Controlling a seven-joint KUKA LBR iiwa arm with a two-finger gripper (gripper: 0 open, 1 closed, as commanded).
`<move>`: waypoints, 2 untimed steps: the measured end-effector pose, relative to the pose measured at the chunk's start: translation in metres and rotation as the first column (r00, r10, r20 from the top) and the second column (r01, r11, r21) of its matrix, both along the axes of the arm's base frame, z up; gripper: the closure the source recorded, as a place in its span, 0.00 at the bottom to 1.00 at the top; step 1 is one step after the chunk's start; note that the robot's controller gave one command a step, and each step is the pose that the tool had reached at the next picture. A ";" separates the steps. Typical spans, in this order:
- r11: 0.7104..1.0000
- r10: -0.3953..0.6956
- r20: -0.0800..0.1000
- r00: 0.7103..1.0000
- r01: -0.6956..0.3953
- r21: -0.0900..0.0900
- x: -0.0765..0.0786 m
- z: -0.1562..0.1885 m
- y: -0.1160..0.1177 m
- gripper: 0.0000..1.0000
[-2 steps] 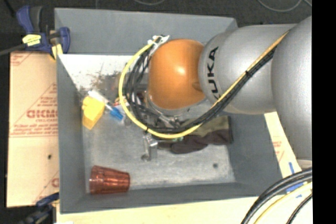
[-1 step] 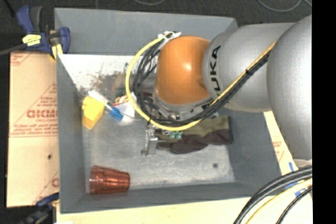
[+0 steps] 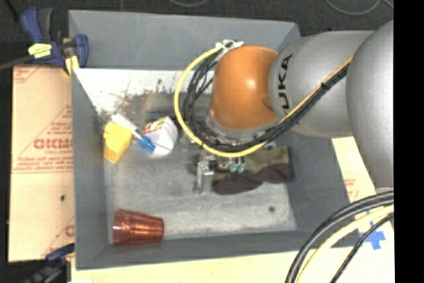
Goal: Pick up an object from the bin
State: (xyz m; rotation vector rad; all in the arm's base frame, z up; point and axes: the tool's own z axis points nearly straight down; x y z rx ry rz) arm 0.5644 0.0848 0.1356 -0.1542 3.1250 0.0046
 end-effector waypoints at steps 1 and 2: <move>0.986 0.165 -0.001 0.986 -0.165 -0.004 -0.005 -0.005 -0.020 0.00; 0.994 0.111 0.003 0.994 -0.111 0.000 0.010 0.001 -0.037 0.00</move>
Offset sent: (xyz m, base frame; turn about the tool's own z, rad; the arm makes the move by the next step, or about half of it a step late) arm 0.0290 -0.0606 0.0052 -0.1919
